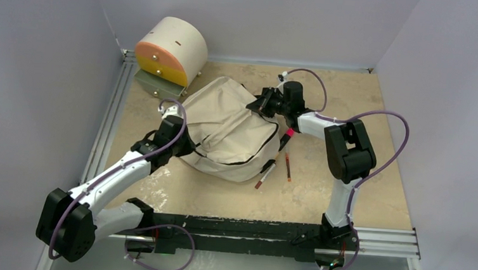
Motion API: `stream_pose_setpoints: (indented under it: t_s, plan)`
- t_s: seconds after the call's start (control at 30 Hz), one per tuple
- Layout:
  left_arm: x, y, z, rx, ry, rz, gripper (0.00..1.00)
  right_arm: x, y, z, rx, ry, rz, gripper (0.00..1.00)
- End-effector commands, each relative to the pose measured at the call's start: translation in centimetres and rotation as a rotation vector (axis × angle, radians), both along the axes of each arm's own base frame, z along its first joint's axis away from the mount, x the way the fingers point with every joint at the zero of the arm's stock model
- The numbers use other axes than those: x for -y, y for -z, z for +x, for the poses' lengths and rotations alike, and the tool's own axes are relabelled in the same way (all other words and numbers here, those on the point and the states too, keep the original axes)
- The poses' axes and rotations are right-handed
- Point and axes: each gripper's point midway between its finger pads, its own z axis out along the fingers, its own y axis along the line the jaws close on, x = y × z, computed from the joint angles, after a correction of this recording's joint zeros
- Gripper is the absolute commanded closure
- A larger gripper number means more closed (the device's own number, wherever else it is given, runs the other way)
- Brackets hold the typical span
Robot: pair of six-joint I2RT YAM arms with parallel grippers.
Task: Pack the student bag
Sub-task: Unzip the student bag at the center of the board, then adjust the student bag at the center of the board.
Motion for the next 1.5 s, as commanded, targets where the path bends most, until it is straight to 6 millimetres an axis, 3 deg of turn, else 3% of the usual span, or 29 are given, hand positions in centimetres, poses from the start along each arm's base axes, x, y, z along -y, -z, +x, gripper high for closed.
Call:
stream_pose_setpoints:
  t_s: [0.0, 0.3, 0.37, 0.47, 0.63, 0.73, 0.8, 1.03, 1.13, 1.27, 1.47]
  plan:
    - [-3.8, 2.1, -2.6, -0.112, -0.125, 0.121, 1.00, 2.8, -4.4, 3.3, 0.139, 0.115, -0.023, 1.00]
    - [-4.0, 2.1, -2.2, -0.136, -0.123, 0.166, 1.00, 2.9, -5.3, 3.0, 0.179, 0.093, -0.044, 1.00]
    - [-3.9, 1.3, -1.9, -0.117, -0.114, 0.161, 0.89, 3.1, -5.9, 3.0, 0.192, 0.100, -0.053, 1.00]
    - [-3.7, -0.9, -1.4, -0.068, -0.104, 0.149, 0.67, 3.7, -7.1, 2.8, 0.213, 0.124, -0.076, 0.87]
    - [-2.8, -6.1, 0.3, 0.062, -0.033, 0.136, 0.51, 5.4, -9.9, 2.1, 0.258, 0.201, -0.104, 0.63]
    - [-1.0, -9.5, 1.8, 0.164, 0.086, 0.120, 0.41, 6.2, -11.0, 1.2, 0.253, 0.238, -0.115, 0.54]
    - [0.2, -11.5, 2.8, 0.212, 0.158, 0.122, 0.39, 6.6, -11.4, 0.1, 0.241, 0.245, -0.122, 0.51]
    - [3.9, -15.1, 5.4, 0.293, 0.390, 0.140, 0.37, 9.5, -11.3, -5.3, 0.120, 0.329, -0.211, 0.46]
    - [5.6, -14.6, 6.1, 0.297, 0.527, 0.165, 0.38, 11.5, -11.4, -8.2, 0.082, 0.394, -0.234, 0.45]
    - [6.5, -10.9, 7.0, 0.198, 0.646, 0.228, 0.38, 13.4, -10.9, -11.4, 0.059, 0.440, -0.250, 0.43]
    - [7.7, -7.9, 9.0, 0.194, 0.717, 0.265, 0.38, 12.0, -6.8, -16.1, -0.042, 0.317, -0.210, 0.38]
